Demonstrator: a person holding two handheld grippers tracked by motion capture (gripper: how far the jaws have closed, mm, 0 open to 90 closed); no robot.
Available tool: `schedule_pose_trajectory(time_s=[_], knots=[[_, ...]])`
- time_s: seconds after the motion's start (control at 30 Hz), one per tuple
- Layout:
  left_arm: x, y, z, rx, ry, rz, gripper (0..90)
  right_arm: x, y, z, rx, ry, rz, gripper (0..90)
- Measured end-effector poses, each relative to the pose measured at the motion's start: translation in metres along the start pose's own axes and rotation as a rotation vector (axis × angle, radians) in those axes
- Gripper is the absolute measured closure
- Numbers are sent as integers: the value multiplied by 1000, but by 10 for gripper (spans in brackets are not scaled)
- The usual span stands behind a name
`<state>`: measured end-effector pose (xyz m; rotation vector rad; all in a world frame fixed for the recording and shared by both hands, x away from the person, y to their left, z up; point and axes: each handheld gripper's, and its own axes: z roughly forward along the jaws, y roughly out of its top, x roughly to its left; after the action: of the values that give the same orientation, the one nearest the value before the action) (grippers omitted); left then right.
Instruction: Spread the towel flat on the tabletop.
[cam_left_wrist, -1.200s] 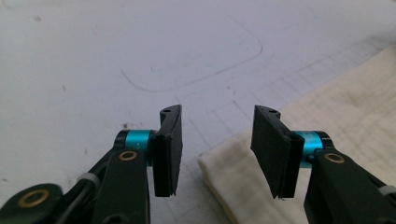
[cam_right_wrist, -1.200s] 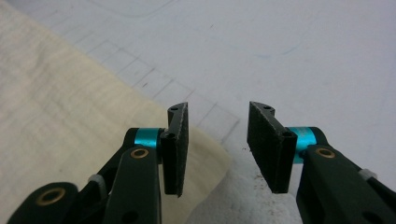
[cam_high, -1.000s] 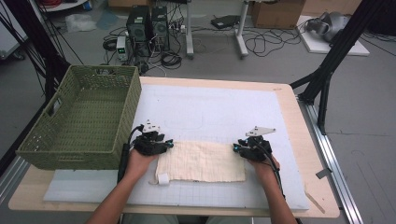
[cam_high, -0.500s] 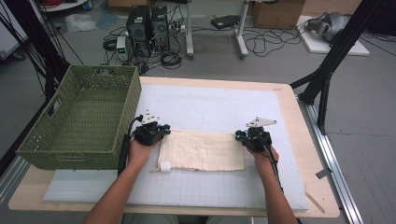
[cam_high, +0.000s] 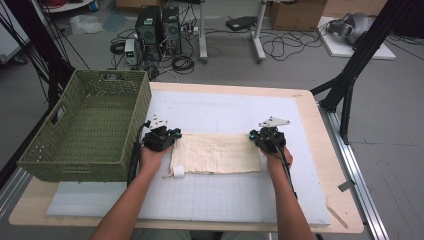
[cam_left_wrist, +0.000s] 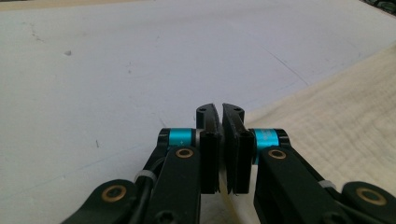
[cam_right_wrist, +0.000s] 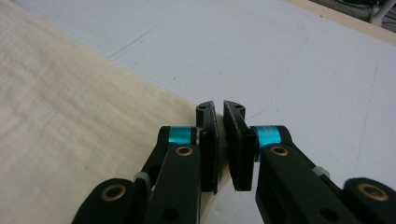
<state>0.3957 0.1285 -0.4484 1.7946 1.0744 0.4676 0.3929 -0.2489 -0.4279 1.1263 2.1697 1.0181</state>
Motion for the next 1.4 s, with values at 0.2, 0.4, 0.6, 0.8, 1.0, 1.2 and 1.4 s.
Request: schedule_pose_trajectory(time_s=[0.2,0.4,0.6,0.8,1.0,1.2,1.4], knots=[[-3,2,7,42,15,3,847,-1,-2,4,16,-25,20,843],[5,4,-1,53,19,-83,602,-4,-3,0,-11,-35,68,653],[-2,13,-23,-24,-46,-70,509,-10,-6,-25,-75,28,79,626],[-15,17,-33,-67,-68,-10,506,-5,-23,-44,-78,56,32,644],[-17,9,-46,-113,-127,-60,349,-5,-36,-66,-97,44,60,437],[-27,-1,-59,-129,-204,-53,178,4,-46,-88,-118,53,31,297],[-32,-7,-64,-147,-176,-20,187,6,-52,-99,-156,54,28,162]])
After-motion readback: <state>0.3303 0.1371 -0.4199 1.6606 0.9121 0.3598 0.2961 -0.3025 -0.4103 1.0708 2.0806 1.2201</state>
